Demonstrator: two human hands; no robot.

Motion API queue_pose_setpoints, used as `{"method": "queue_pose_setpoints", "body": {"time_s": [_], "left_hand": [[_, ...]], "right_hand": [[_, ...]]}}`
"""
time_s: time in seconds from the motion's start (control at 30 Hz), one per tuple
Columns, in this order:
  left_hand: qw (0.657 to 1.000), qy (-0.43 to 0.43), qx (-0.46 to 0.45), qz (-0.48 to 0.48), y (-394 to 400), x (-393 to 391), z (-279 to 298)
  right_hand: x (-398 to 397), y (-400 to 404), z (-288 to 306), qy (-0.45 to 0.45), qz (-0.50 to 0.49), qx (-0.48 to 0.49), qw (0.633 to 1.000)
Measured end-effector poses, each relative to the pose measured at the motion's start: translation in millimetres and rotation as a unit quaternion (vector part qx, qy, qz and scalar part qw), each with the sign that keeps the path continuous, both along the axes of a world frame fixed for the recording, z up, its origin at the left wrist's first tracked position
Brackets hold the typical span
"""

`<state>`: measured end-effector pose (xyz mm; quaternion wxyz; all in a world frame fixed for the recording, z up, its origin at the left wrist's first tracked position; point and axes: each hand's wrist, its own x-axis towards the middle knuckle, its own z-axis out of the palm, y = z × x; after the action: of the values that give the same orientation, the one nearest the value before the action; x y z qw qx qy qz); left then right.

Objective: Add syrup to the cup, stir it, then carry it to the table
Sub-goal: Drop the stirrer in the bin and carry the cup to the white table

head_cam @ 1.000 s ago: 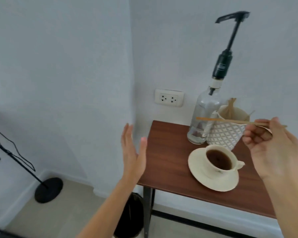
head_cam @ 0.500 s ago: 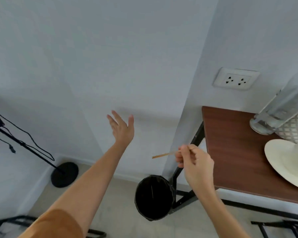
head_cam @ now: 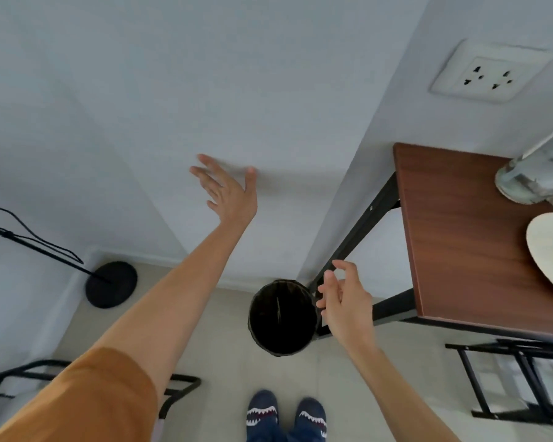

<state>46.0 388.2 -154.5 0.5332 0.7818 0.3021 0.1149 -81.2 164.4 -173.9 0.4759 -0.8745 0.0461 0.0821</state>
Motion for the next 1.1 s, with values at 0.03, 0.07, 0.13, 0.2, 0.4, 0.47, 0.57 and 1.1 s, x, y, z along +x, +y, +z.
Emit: {"method": "queue_pose_setpoints", "body": {"time_s": [0.03, 0.07, 0.13, 0.2, 0.4, 0.47, 0.57, 1.1], "left_hand": [[1.0, 0.001, -0.003, 0.006, -3, -3, 5], [1.0, 0.0, -0.002, 0.013, -7, -6, 10], [1.0, -0.014, 0.006, 0.017, -21, -15, 20], [0.999, -0.035, 0.013, -0.005, -43, -26, 30], [0.987, -0.099, 0.016, -0.124, -136, -63, 76], [0.975, -0.13, 0.027, -0.178, -178, -74, 91], [0.957, -0.143, 0.062, -0.244, -239, -85, 102], [0.879, 0.042, 0.298, -0.369, -390, -80, 81]], "right_hand": [[-4, -2, 12, -0.018, -0.001, 0.013, 1.0], [-7, -4, 27, -0.039, -0.002, 0.032, 0.999], [-14, -13, 60, -0.089, -0.012, 0.077, 0.993], [-20, -30, 93, -0.149, -0.023, 0.105, 0.983], [-37, -120, 156, -0.286, -0.106, 0.115, 0.945], [-45, -164, 163, -0.315, -0.161, 0.113, 0.929], [-47, -230, 153, -0.307, -0.238, 0.077, 0.918], [61, -375, 127, 0.013, -0.075, -0.041, 0.996]]}}
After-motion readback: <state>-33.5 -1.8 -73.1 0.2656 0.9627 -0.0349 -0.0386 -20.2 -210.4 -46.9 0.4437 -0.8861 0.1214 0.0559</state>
